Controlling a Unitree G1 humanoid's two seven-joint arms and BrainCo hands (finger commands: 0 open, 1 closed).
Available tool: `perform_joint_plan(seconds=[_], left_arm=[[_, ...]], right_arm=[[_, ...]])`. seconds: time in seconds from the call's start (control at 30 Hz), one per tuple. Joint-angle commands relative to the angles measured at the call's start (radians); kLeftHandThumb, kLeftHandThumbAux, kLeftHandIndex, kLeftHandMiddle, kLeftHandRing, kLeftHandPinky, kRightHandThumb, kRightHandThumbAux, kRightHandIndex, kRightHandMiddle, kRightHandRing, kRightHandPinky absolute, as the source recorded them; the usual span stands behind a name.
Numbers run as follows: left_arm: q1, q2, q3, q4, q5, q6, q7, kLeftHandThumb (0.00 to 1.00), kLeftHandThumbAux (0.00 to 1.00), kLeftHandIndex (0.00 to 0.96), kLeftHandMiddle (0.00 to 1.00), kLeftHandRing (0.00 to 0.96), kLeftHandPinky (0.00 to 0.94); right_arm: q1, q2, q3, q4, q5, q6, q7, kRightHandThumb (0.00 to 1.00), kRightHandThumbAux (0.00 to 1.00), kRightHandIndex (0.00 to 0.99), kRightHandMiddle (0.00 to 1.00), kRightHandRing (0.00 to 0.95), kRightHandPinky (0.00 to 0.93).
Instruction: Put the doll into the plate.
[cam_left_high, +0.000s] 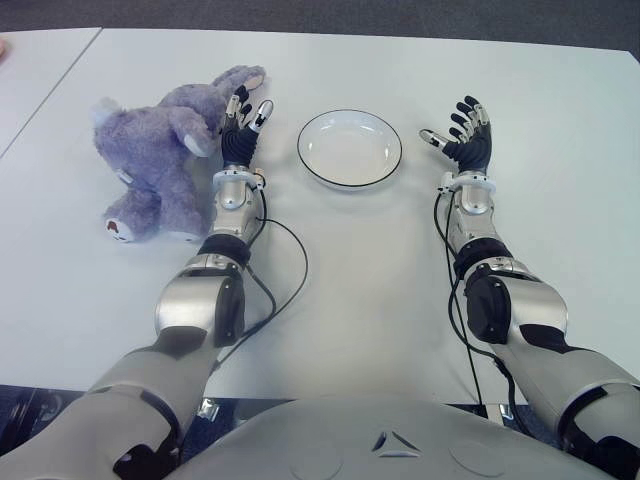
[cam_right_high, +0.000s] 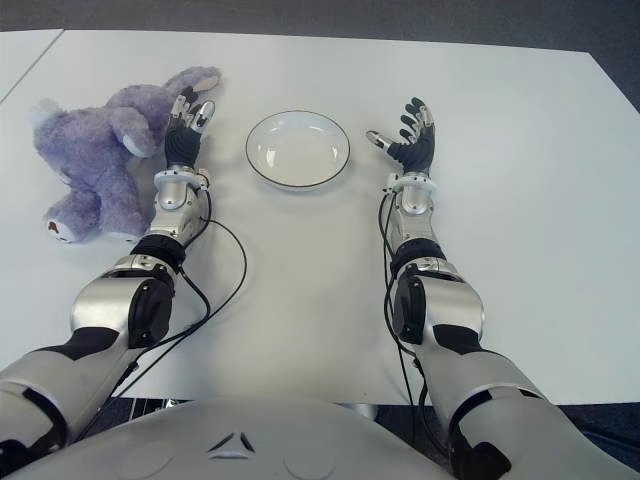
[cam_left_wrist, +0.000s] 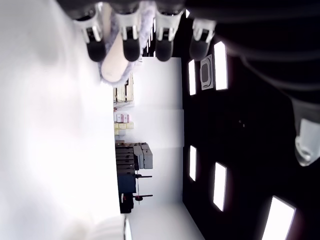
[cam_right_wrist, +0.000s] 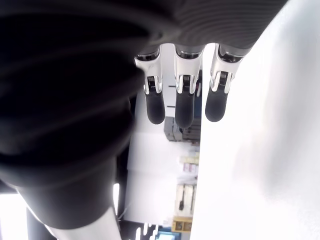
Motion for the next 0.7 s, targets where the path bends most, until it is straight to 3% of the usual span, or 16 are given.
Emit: perform_joint_plan(seconds=[0.03,0.27,0.7], left_arm=[[0.300,-0.091,-0.034,0.164,0.038,0.075,0.020,0.000,0.479,0.000,0.044,0.042,0.036],[0.297,-0.087,-0.046,0.162,0.048,0.068,0.022,0.000,0.471,0.000,0.037,0.036,0.036],[0.256,-0.104,-0.079,0.124,0.063,-0.037,0.053,0.000,0.448,0.000,0.041,0.041,0.043]], right_arm=[[0.272,0.123,0.001,0.144,0.021,0.064,-0.004,0.043,0.941,0.126,0.159,0.158,0.189],[0.271,0.125,0.001,0.144,0.021,0.069,-0.009,0.042,0.938,0.125,0.157,0.156,0.195],[0.269,0.128,-0.005,0.145,0.028,0.073,0.001,0.055,0.935,0.126,0.163,0.161,0.195]])
